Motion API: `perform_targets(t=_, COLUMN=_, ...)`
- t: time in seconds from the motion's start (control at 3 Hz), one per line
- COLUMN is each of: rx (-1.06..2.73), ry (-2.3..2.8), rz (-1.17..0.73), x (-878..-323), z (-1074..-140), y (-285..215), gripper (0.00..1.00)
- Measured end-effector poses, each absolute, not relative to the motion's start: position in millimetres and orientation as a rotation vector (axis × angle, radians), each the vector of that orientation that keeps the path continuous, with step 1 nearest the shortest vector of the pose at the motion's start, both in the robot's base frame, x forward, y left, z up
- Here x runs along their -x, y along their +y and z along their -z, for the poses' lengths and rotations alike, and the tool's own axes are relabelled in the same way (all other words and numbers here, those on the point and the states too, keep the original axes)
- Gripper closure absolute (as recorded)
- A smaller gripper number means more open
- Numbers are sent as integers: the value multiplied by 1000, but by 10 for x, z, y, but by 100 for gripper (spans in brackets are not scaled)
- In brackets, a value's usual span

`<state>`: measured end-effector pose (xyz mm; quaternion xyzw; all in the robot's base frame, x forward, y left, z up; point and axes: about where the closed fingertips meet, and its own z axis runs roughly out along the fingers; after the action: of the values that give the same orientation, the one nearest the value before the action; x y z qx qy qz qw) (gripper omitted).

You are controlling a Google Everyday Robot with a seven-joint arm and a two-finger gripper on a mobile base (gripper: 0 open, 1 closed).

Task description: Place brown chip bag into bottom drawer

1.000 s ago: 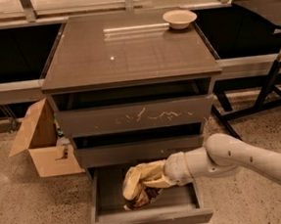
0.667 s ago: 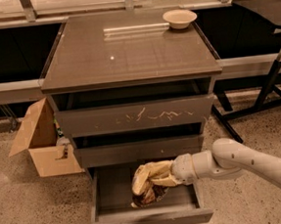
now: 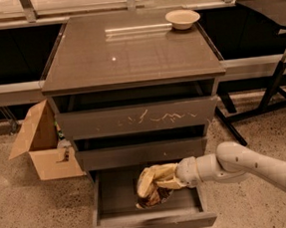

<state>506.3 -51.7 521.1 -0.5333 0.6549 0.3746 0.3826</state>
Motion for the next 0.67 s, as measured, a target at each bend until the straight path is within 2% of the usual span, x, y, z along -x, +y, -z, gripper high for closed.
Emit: perform_targets(t=0.67, rx=1211, ry=1771, rz=-951, x=-5624, z=-4444, y=-1078, gripper=100)
